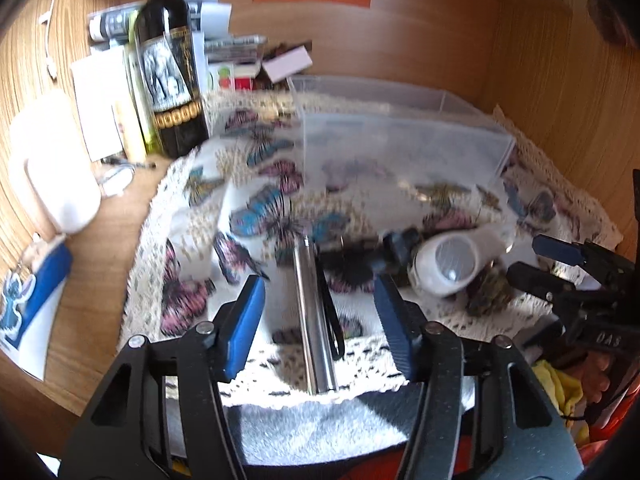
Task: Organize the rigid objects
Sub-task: 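Grasp the silver metal cylinder with the left tool while the right tool grasps the white plug adapter, then carry the cylinder with the left tool into the clear box while the right tool drops the plug in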
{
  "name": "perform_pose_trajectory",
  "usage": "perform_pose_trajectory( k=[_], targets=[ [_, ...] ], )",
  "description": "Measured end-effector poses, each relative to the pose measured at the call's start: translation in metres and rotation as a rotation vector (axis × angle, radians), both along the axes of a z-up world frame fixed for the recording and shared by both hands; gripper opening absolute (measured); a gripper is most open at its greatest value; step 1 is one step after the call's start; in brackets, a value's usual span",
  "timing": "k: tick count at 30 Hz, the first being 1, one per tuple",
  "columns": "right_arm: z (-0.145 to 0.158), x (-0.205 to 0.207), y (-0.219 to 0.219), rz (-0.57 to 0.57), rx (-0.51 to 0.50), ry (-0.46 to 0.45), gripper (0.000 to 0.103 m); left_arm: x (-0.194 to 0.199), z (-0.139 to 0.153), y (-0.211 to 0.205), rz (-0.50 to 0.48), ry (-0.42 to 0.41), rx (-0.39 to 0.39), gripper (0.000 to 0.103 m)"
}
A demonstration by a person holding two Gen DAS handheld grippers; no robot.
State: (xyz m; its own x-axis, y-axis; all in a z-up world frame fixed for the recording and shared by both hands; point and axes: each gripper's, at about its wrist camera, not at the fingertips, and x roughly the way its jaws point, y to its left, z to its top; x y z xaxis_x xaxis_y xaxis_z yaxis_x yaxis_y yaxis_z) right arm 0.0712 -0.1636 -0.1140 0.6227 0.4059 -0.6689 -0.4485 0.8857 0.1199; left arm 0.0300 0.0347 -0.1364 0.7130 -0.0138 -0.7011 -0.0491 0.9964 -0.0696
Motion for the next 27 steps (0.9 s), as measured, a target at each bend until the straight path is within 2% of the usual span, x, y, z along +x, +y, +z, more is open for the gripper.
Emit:
perform_pose_trajectory(
  k=[3, 7, 11, 17, 21, 27],
  targets=[
    [-0.012, 0.004, -0.005, -0.009, 0.012, 0.059, 0.066, 0.001, -0.011, 0.001, 0.002, 0.029, -0.014, 0.045],
    [-0.014, 0.005, -0.004, -0.014, 0.017, 0.063, 0.062, 0.004, -0.02, 0.006, 0.021, 0.033, -0.025, 0.036],
    [-0.014, 0.005, -0.001, 0.007, 0.019, 0.06, 0.044, 0.006, -0.022, 0.007, 0.028, 0.014, -0.014, 0.017],
    [-0.011, 0.005, -0.004, -0.011, 0.024, 0.04, 0.044, 0.009, -0.018, 0.016, 0.052, -0.006, -0.011, 0.015],
    [-0.002, 0.004, -0.013, -0.041, 0.046, 0.013, 0.043, 0.007, -0.006, 0.027, 0.078, -0.029, -0.029, 0.015],
    [0.022, 0.008, -0.02, -0.075, 0.065, -0.057, 0.043, 0.006, 0.036, 0.032, 0.081, -0.145, -0.009, 0.015]
  ],
)
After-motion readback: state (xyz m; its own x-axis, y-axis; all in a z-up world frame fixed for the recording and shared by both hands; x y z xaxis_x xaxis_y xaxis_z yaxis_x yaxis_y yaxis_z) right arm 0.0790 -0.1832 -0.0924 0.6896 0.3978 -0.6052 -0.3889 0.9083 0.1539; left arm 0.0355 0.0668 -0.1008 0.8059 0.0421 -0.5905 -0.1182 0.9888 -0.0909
